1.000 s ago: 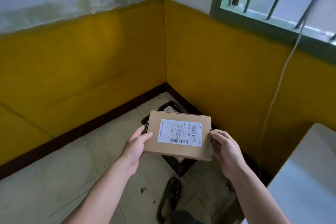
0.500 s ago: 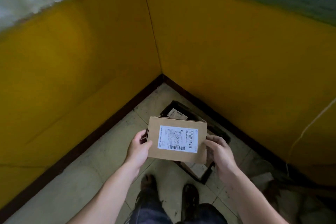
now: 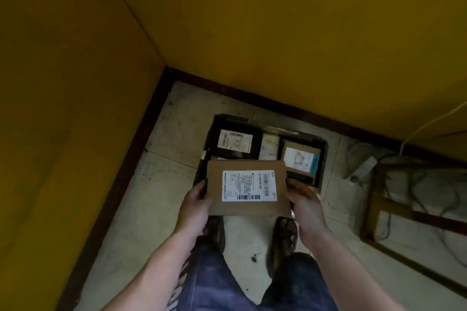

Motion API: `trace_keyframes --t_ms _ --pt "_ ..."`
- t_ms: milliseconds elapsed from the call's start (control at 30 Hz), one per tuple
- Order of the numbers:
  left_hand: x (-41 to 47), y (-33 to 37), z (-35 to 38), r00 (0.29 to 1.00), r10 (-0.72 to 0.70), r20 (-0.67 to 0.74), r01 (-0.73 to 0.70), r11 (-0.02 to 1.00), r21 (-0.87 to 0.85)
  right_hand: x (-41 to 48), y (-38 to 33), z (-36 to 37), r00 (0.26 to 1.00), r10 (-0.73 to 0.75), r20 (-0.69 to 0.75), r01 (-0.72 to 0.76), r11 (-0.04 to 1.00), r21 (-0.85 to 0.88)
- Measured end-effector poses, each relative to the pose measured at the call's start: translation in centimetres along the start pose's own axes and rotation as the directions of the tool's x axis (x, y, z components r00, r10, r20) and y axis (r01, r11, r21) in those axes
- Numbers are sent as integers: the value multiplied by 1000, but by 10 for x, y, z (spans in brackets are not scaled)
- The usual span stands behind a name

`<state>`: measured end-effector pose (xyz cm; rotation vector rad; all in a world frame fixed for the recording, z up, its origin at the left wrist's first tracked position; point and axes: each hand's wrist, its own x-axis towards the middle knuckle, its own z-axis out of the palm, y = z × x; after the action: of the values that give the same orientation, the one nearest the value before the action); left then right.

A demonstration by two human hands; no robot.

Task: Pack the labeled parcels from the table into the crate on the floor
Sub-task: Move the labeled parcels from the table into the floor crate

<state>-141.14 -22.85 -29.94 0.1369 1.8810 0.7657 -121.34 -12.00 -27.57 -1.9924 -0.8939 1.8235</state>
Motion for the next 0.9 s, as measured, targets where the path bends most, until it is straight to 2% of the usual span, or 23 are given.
trace_keyframes --t_ms 200,467,633,767,900 --pt "93 -24 -4 994 -60 93 43 983 179 69 47 48 996 69 -48 -72 996 -61" --pt "187 -65 19 991 -67 118 33 962 269 152 111 72 989 140 -48 -144 984 -106" --pt "214 -82 25 992 -77 105 42 954 297 176 139 77 985 174 11 -171 976 -137" --pt "220 -90 24 991 -82 107 26 895 444 186 150 82 982 188 28 -178 962 -209" --pt "222 -88 24 993 -89 74 49 904 425 188 152 86 972 221 79 -196 949 -245"
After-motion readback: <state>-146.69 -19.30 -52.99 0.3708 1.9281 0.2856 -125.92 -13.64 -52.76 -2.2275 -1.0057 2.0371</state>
